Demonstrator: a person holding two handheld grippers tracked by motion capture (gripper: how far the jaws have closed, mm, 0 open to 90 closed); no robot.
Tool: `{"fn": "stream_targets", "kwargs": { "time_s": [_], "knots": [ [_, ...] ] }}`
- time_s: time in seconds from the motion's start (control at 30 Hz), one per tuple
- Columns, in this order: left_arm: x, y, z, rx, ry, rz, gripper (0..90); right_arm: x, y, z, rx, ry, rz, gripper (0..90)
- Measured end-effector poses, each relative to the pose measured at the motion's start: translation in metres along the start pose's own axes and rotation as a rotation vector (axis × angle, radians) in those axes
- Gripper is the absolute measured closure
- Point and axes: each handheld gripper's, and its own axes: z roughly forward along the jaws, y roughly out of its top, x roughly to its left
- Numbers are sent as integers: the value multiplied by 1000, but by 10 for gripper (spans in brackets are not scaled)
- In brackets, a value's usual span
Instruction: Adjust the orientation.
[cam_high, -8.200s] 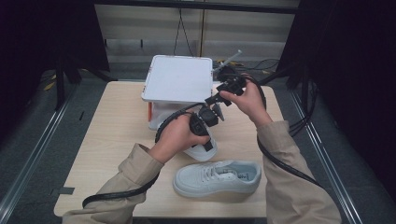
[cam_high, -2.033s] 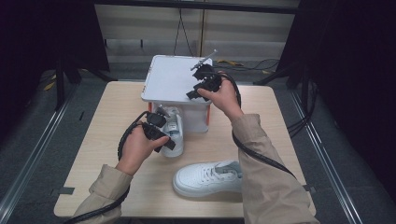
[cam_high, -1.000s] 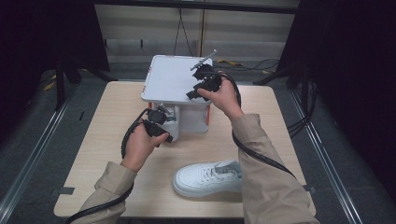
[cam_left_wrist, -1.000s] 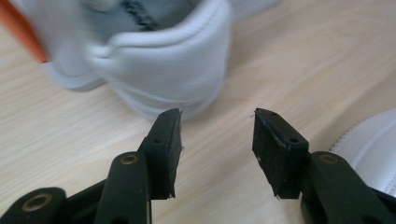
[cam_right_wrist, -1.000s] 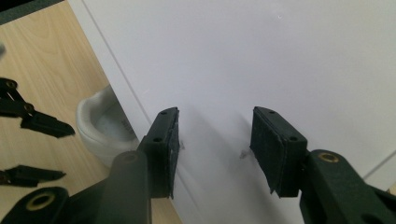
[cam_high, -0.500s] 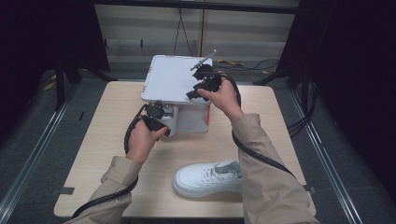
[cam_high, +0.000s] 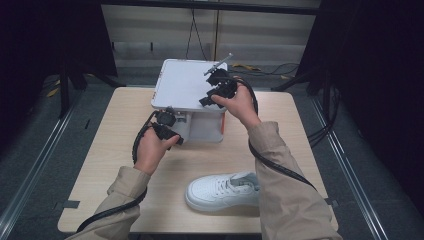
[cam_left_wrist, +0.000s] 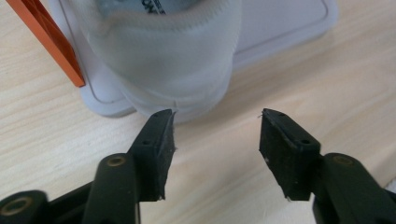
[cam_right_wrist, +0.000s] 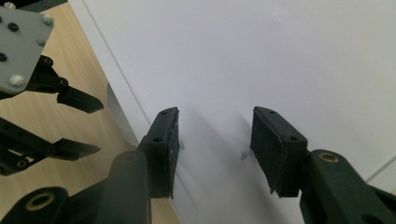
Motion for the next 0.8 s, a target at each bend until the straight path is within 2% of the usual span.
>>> {"fn": "stream_targets", "kwargs": {
  "time_s": [0.13,0.17,0.2,0.23,0.33,0.4,0.47,0.53,0.57,0.6,0.63,0.67,0.77,0.8],
  "knots": [
    [-2,0,-4,-5,-14,11,414,1,0,0,-1,-5,1,519],
    [-4,0,-7,-9,-14,53,391,0,-1,0,-5,-3,0,519],
    [-4,0,-7,-9,-14,53,381,0,-1,0,-5,-3,0,519],
    [-5,-1,-12,4,-16,99,375,0,-1,-1,-7,2,6,515],
    [-4,-3,-17,17,-29,120,363,-1,-1,-1,-6,3,4,512],
    [1,-5,-23,37,-50,114,351,0,0,-1,1,3,4,488],
    [11,-7,-31,60,-46,112,328,-1,0,-4,27,-8,15,477],
    [15,-7,-35,54,-52,108,323,-2,-1,-5,34,-9,14,476],
    [19,-8,-41,53,-58,96,311,-5,-4,-9,47,-24,20,427],
    [19,-8,-41,53,-58,96,308,-5,-4,-9,47,-24,20,427],
    [21,-9,-45,44,-71,85,300,-9,-8,-14,48,-17,42,405],
    [24,-9,-49,45,-75,84,300,-9,-8,-14,48,-17,42,405],
    [27,-9,-63,42,-59,100,283,-15,-19,-23,51,-8,74,357],
    [27,-9,-63,42,-59,100,279,-15,-19,-23,51,-8,74,357]
  ]
}}
